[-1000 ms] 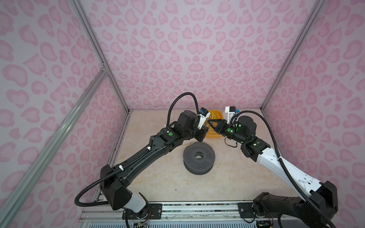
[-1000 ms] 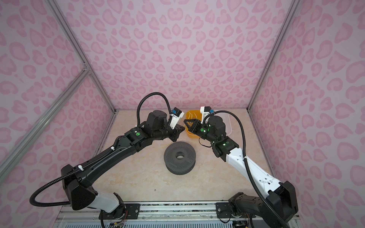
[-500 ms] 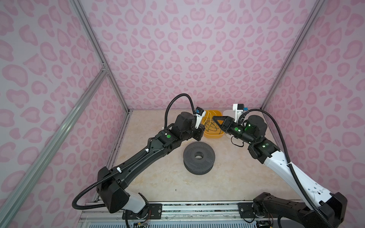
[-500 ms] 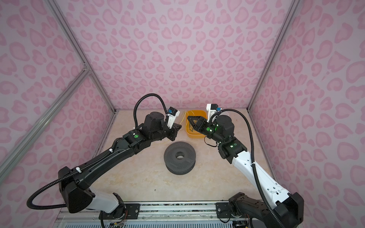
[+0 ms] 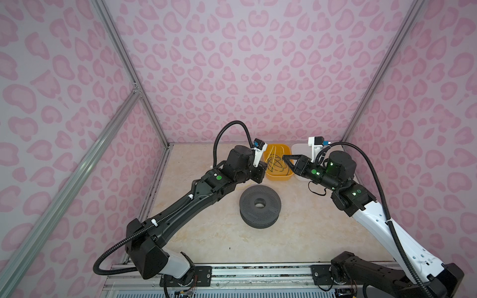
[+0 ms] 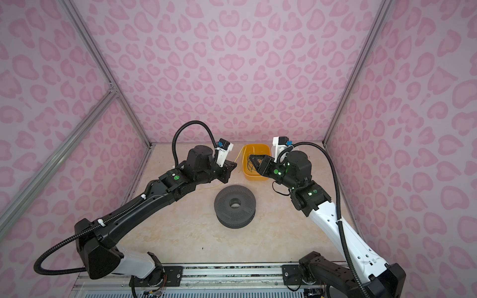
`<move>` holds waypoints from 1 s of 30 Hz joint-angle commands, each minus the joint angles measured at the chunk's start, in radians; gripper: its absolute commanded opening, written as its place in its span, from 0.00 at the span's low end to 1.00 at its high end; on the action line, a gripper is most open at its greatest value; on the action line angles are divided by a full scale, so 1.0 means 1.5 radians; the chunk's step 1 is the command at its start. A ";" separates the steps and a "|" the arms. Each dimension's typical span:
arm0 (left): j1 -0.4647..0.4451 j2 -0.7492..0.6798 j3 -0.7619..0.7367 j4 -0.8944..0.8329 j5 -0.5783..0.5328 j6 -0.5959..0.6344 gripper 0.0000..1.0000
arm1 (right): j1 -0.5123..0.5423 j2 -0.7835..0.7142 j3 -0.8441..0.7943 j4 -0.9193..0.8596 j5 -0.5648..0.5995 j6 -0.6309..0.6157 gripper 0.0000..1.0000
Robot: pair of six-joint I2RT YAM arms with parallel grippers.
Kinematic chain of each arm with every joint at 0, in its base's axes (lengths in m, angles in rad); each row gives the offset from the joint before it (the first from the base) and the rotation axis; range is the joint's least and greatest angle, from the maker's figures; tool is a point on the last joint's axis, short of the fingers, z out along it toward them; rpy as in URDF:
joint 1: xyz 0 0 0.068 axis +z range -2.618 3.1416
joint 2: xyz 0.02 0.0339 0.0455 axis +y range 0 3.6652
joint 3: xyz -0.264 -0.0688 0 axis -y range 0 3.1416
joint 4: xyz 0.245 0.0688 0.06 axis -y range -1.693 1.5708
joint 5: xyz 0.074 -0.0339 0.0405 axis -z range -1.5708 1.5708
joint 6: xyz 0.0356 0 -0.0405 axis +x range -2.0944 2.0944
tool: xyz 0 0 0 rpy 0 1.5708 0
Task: Wrap the cables
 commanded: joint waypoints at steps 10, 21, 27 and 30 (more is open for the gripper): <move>0.000 -0.014 0.011 0.021 0.027 -0.019 0.04 | 0.030 0.089 0.020 0.038 0.024 -0.005 0.31; 0.000 -0.026 0.004 0.021 0.037 -0.017 0.04 | 0.011 0.114 0.014 0.049 0.040 -0.007 0.11; 0.000 -0.033 0.000 0.021 0.035 -0.014 0.04 | -0.009 0.109 0.007 0.049 0.042 -0.012 0.02; 0.000 -0.040 -0.003 0.018 0.030 -0.009 0.04 | -0.036 0.095 0.000 0.049 0.038 -0.011 0.00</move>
